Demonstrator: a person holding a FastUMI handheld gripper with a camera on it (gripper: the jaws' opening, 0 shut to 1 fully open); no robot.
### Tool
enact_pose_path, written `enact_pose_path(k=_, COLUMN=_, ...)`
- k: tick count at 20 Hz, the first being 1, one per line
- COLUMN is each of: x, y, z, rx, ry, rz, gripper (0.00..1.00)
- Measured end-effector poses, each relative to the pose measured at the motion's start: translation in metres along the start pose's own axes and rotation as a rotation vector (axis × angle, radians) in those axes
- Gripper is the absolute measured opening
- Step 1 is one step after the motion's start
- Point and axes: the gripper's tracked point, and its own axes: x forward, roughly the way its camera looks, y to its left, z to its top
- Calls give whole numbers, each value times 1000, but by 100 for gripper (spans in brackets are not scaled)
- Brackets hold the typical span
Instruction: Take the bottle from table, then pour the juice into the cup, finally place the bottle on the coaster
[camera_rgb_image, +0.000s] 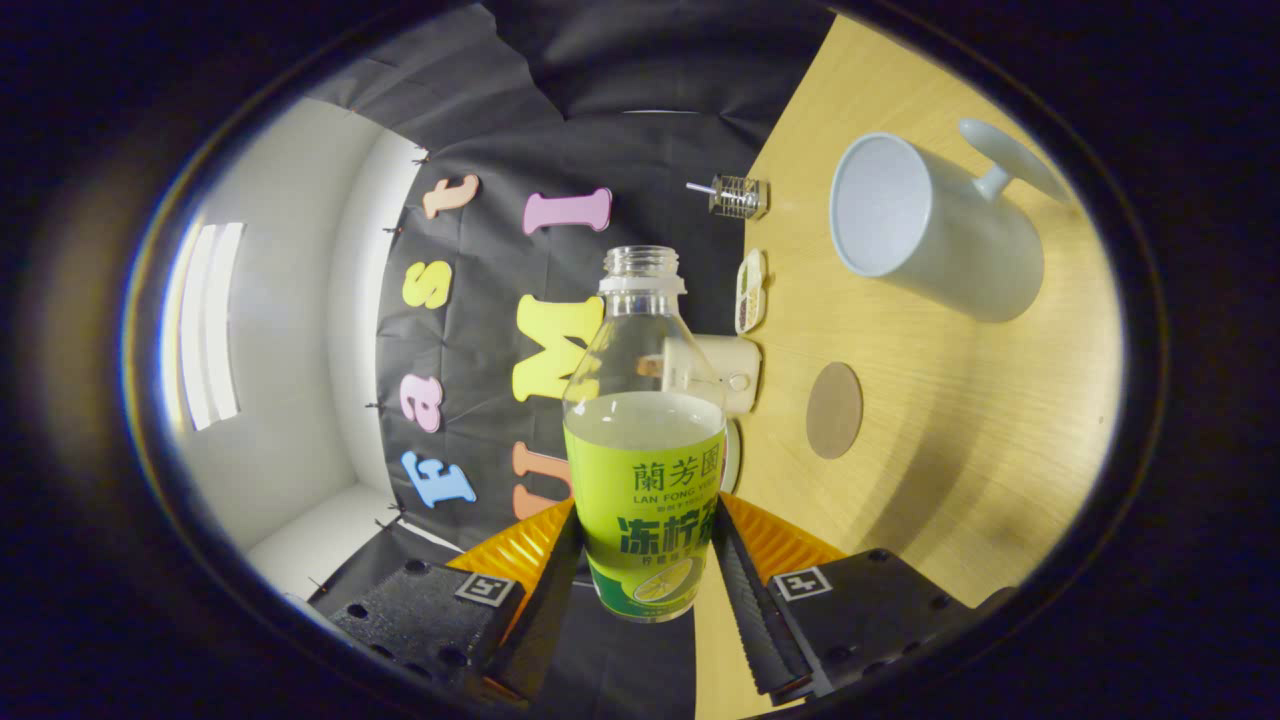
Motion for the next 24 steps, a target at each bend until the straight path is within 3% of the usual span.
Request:
enact_pose_path(k=13, x=-4, y=11, z=18, rx=245, ry=-57, rz=66, gripper=79)
enact_pose_path(k=24, x=-1, y=11, z=33, rx=350, ry=-75, rz=89, gripper=79)
